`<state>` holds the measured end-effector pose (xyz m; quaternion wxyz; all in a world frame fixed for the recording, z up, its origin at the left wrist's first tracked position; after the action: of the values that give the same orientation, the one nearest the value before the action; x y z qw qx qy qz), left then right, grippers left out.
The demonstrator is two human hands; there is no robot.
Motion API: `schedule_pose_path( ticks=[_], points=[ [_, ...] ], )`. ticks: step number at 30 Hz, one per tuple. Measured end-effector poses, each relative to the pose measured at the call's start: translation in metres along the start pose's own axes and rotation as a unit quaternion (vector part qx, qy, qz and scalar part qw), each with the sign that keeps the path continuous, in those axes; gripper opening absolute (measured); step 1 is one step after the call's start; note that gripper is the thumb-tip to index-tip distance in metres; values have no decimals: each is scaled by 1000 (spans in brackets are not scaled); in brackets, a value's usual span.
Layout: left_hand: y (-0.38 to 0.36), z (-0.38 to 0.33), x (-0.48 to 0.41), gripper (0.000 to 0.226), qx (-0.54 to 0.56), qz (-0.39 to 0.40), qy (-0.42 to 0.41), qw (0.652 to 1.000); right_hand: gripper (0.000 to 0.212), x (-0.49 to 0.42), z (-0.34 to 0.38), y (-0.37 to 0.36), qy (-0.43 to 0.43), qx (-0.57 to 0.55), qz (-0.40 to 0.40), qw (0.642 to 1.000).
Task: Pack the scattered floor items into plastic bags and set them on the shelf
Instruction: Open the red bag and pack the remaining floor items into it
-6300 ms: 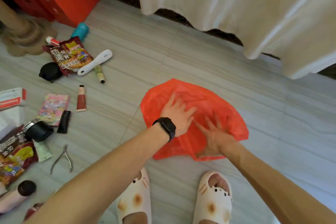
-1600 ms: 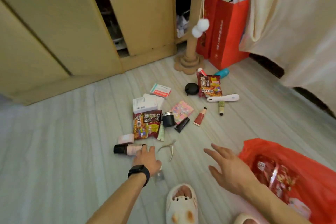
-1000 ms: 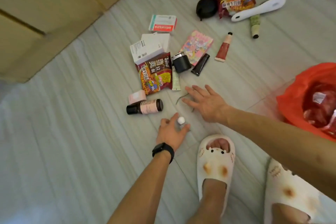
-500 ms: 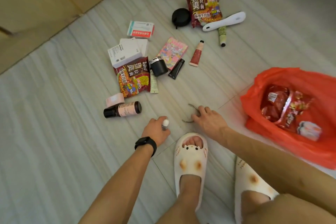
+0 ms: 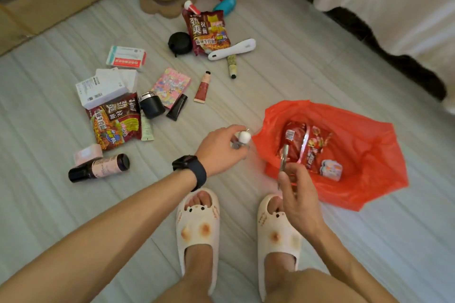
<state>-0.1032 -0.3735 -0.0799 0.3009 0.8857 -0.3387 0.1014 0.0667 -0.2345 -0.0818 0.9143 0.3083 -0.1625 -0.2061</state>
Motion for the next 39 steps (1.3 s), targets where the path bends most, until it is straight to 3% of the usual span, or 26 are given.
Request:
schedule_pose_path(
  ticks=[4, 6, 8, 10, 12, 14, 15, 17, 19, 23, 27, 30, 35, 39],
  points=[
    [-76, -81, -37, 46, -12, 82, -120, 989, 8, -18, -59, 69, -60, 85, -79, 991],
    [-116, -103, -47, 46, -63, 134, -164, 975, 13, -33, -84, 89, -76, 146, -70, 984],
    [-146, -103, -56, 50, -165, 167, -185, 954, 29, -47, -99, 96, -45, 283, -35, 957],
    [-160, -88, -64, 62, -363, 135, -233, 892, 47, -59, -114, 98, -25, 474, 20, 880],
    [-162, -71, -69, 75, -535, 85, -288, 790, 71, -67, -136, 105, -51, 567, 108, 815],
    [-154, -53, -71, 81, -614, 86, -301, 725, 94, -71, -157, 119, -93, 589, 178, 783],
    [-147, -44, -72, 84, -621, 100, -287, 722, 101, -72, -163, 125, -111, 584, 199, 779],
    [-129, -31, -72, 93, -591, 123, -257, 755, 104, -75, -166, 131, -127, 544, 208, 803],
    [-115, -32, -64, 96, -518, 139, -256, 804, 94, -76, -151, 131, -117, 487, 198, 842],
    [-81, -43, -39, 81, -389, 102, -252, 880, 72, -71, -81, 121, 3, 419, 109, 902],
    [-26, -7, -10, 78, -330, 20, -141, 933, 58, -55, -2, 81, 123, 334, 90, 930],
    [19, 52, 21, 77, -296, -21, -10, 955, 55, -51, 40, 31, 192, 299, 126, 926],
    [79, 152, 91, 78, -256, -72, 167, 949, 57, -50, 82, -60, 233, 306, 192, 903],
    [121, 208, 128, 78, -249, -95, 266, 926, 60, -58, 84, -135, 250, 378, 299, 840]
  ],
)
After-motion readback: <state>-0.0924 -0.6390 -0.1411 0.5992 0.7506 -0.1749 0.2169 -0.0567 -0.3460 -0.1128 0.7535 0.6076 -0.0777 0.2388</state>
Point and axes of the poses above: each hand's wrist, its own x-axis away from the middle knuckle, its own y-axis out of the back of the hand, z = x × y, the point moved 7 cm from there along -x, towards the middle knuckle, and after that the axes turned 9 degrees about x, right-handed, at the moved point
